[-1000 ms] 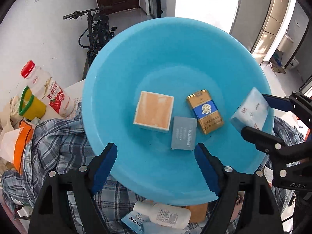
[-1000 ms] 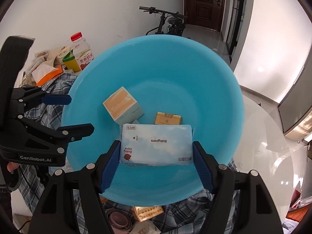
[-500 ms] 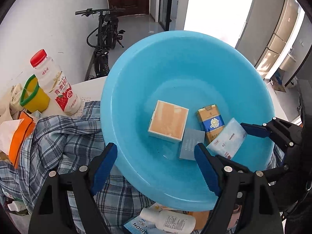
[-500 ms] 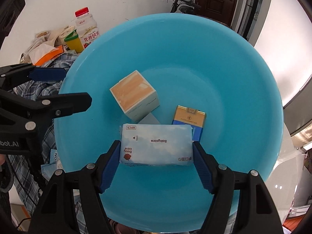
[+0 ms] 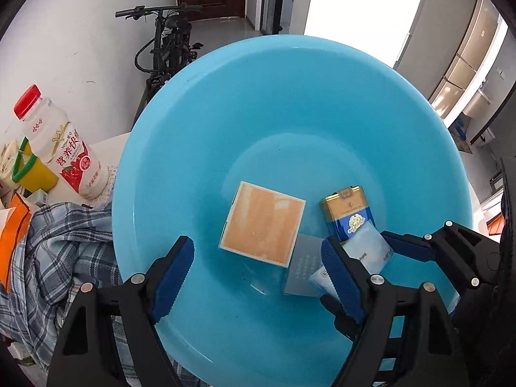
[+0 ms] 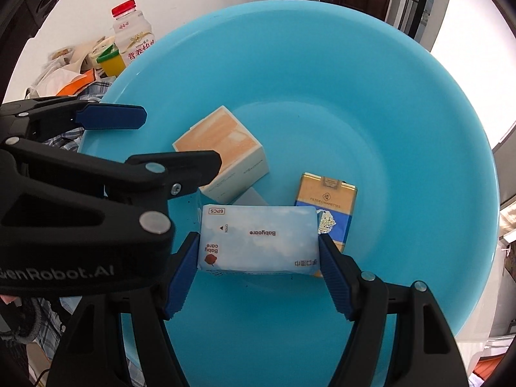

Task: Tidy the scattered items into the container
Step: 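Open the left tool to drop the grey box while the right releases the wipes pack, then withdraw both tools from the basin back over the table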

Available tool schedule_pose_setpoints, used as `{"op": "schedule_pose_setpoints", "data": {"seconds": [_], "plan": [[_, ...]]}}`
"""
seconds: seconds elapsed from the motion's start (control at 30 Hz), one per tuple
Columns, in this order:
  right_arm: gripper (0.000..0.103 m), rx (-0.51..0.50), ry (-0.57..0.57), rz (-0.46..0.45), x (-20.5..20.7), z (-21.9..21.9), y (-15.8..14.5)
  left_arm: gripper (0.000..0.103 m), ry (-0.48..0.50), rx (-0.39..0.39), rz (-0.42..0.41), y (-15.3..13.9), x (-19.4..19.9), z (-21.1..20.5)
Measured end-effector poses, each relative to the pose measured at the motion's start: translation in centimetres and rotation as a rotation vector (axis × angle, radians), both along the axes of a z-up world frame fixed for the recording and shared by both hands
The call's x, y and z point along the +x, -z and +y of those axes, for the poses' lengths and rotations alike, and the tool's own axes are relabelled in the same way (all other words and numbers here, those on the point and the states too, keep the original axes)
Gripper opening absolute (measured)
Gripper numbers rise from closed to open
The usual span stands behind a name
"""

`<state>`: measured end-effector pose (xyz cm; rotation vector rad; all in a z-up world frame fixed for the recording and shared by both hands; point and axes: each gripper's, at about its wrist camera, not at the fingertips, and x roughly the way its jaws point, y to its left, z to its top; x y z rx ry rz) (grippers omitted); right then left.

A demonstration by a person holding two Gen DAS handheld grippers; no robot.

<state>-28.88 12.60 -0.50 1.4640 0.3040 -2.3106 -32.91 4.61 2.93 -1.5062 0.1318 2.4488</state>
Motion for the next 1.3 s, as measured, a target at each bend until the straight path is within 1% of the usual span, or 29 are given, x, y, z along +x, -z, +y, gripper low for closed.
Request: {"op": "schedule_pose_setpoints", "data": {"seconds": [0.1,0.17,0.2,0.23,0.27,0.37,0.53,0.6,0.77,0.9,1.03,1.1,1.2,1.27,1.3], "plan": [[0.073,0.000,-0.003,-0.020,-0.1,0.0,0.2,0.083,0.001,-0.003,-0.002,0.1,-0.2,0.2],[0.073,-0.006,0.001,-0.016,0.0,0.1,0.1,0.083,0.003,-0.002,-0.003,0.1,-0.1,0.4],[0.077,-0.006,0.001,-0.011,0.2,0.1,0.0,0.083,0.005,-0.002,-0.005,0.1,-0.2,0.4],[0.084,-0.005,-0.003,-0.002,0.3,0.1,-0.2,0.083,0.006,-0.003,-0.008,0.1,-0.2,0.5],[0.086,-0.005,-0.008,0.009,0.5,0.1,-0.4,0.083,0.007,-0.006,-0.007,0.1,-0.1,0.5],[0.086,0.007,-0.006,0.032,0.9,0.3,-1.0,0.083,0.010,-0.013,0.000,0.0,0.1,0.6],[0.086,0.010,-0.002,0.040,1.6,0.6,-1.9,0.083,0.016,-0.040,0.000,-0.5,0.6,0.7],[0.086,0.015,-0.004,0.044,1.9,0.7,-2.2,0.083,0.007,-0.063,0.020,-0.9,1.1,0.5],[0.086,0.016,-0.004,0.060,3.2,1.3,-3.2,0.083,0.014,-0.072,0.050,-2.6,2.7,-0.9],[0.086,-0.007,0.000,0.088,5.3,2.3,-4.3,0.083,0.030,-0.104,0.065,-3.4,5.6,-2.2],[0.086,-0.044,-0.035,0.130,9.3,3.8,-5.7,0.083,0.077,-0.117,0.082,-3.6,9.9,-3.1],[0.086,-0.055,-0.073,0.137,11.4,4.4,-6.1,0.083,0.129,-0.120,0.077,-3.4,12.6,-3.1],[0.086,-0.056,-0.138,0.134,14.7,5.2,-5.9,0.083,0.228,-0.164,0.078,-2.6,16.9,-2.4],[0.086,-0.059,-0.187,0.115,16.6,5.5,-5.4,0.083,0.293,-0.194,0.063,-1.6,19.6,-1.9],[0.086,-0.060,-0.210,0.098,17.5,5.7,-5.0,0.083,0.316,-0.196,0.049,-0.9,20.8,-1.7]]}}
